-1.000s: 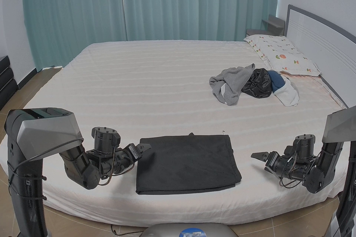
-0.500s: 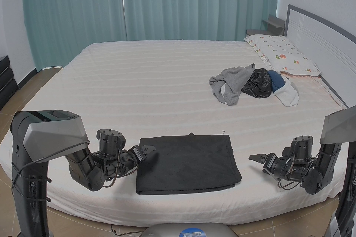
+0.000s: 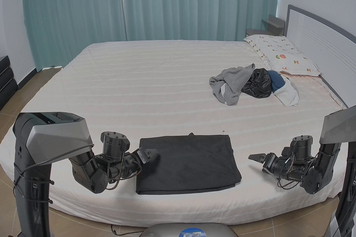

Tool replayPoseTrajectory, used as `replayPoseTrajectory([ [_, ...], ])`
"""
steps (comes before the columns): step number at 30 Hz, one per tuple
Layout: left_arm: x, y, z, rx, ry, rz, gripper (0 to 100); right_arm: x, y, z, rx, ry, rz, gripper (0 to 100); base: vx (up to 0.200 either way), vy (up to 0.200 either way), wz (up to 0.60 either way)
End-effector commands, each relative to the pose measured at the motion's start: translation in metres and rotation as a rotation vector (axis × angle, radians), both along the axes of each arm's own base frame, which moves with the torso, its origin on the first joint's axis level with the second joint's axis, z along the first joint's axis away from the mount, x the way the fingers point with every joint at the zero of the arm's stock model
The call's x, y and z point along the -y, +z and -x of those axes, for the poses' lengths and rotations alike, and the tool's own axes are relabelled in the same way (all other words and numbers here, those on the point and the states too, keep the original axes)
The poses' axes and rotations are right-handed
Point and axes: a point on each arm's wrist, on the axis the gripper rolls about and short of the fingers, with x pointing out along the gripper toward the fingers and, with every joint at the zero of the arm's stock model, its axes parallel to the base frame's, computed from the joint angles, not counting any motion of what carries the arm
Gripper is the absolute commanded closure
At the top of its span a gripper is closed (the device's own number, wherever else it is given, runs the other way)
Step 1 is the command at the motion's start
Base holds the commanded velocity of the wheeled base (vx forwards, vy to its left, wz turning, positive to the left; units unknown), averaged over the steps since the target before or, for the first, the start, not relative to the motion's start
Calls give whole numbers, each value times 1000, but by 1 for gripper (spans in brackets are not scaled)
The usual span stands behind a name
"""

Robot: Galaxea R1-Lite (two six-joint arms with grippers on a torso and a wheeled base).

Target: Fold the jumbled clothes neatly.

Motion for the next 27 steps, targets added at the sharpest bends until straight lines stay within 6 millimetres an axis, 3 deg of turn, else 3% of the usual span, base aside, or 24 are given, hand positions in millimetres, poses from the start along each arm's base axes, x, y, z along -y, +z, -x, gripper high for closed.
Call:
replayPoseTrajectory([
  [1,0,-1,0,-3,0,1,100,0,0,0,1,1,0,0,0,0,0],
  [27,2,-4,1,41,57,-33,100,0,-9,0,-29,-1,6,0,0,0,0],
])
